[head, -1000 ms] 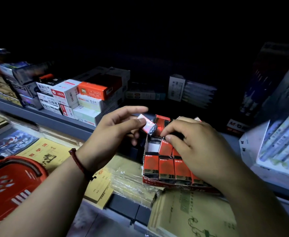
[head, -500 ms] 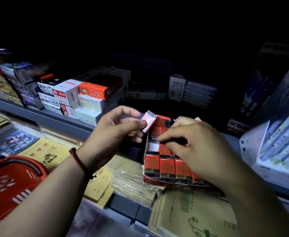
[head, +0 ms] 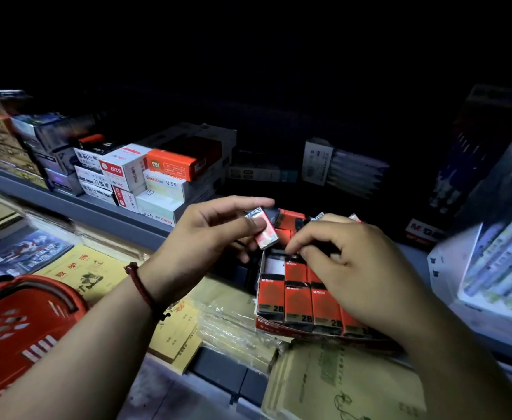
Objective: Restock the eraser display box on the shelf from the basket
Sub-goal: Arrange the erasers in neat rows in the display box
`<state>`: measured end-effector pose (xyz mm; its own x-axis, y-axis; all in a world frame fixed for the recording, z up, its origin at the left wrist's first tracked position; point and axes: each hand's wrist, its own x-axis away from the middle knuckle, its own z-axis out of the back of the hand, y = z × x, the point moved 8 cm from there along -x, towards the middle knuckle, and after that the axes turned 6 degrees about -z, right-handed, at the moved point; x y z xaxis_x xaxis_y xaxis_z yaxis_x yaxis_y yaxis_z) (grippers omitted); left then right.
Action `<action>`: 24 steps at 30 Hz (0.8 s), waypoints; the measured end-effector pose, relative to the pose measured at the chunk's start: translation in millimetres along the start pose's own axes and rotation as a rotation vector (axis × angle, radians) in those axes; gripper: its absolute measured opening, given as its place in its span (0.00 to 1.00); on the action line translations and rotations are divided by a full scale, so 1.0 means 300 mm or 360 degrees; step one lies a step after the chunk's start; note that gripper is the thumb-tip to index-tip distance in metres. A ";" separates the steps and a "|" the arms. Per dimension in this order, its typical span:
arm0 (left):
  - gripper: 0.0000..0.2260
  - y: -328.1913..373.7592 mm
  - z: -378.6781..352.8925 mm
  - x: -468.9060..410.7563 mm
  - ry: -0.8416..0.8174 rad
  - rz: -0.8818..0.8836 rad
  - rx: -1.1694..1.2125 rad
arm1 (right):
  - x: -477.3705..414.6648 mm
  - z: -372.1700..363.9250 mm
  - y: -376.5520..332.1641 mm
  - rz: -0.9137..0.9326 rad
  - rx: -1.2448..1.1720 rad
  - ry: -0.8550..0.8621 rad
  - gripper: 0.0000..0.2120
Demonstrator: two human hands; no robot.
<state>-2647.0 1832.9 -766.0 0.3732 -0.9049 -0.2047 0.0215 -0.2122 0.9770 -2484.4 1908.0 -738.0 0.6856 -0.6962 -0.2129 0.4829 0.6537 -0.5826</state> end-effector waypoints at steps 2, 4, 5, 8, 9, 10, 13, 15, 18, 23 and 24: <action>0.15 0.007 -0.003 0.001 -0.0018 -0.0013 -0.0059 | -0.001 0.000 0.009 -0.0025 -0.0053 0.0006 0.11; 0.15 0.016 -0.006 0.000 -0.0018 -0.0039 -0.0134 | 0.001 -0.002 0.012 -0.0030 -0.0067 0.0001 0.11; 0.14 0.026 -0.008 -0.003 -0.0009 -0.0070 -0.0161 | 0.000 -0.001 0.015 -0.0036 -0.0087 0.0004 0.11; 0.14 0.060 -0.023 -0.007 -0.0033 -0.0208 -0.0266 | -0.004 0.005 0.031 -0.0094 -0.0196 0.0029 0.12; 0.14 0.066 -0.031 -0.004 -0.0067 -0.0237 -0.0310 | -0.006 0.010 0.036 -0.0114 -0.0244 0.0046 0.13; 0.13 0.068 -0.040 -0.001 -0.0107 -0.0253 -0.0376 | -0.008 0.015 0.040 -0.0130 -0.0292 0.0060 0.13; 0.09 0.057 -0.064 0.006 -0.0210 -0.0252 -0.0670 | -0.010 0.016 0.041 -0.0142 -0.0349 0.0060 0.13; 0.06 0.053 -0.064 0.002 -0.0221 -0.0252 -0.0776 | -0.011 0.013 0.042 -0.0144 -0.0318 0.0058 0.13; 0.05 0.062 -0.052 -0.002 -0.0211 -0.0272 -0.0852 | -0.011 0.015 0.039 -0.0144 -0.0299 0.0058 0.13; 0.02 0.054 -0.056 -0.001 -0.0296 -0.0331 -0.1160 | -0.008 0.014 0.039 -0.0151 -0.0278 0.0056 0.13; 0.02 0.050 -0.056 -0.002 -0.0306 -0.0323 -0.1168 | -0.007 0.013 0.040 -0.0152 -0.0269 0.0055 0.13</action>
<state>-2631.4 1836.3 -750.2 0.1309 -0.9366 -0.3251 0.7047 -0.1428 0.6950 -2478.0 1918.5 -741.3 0.6204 -0.7645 -0.1754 0.4446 0.5270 -0.7243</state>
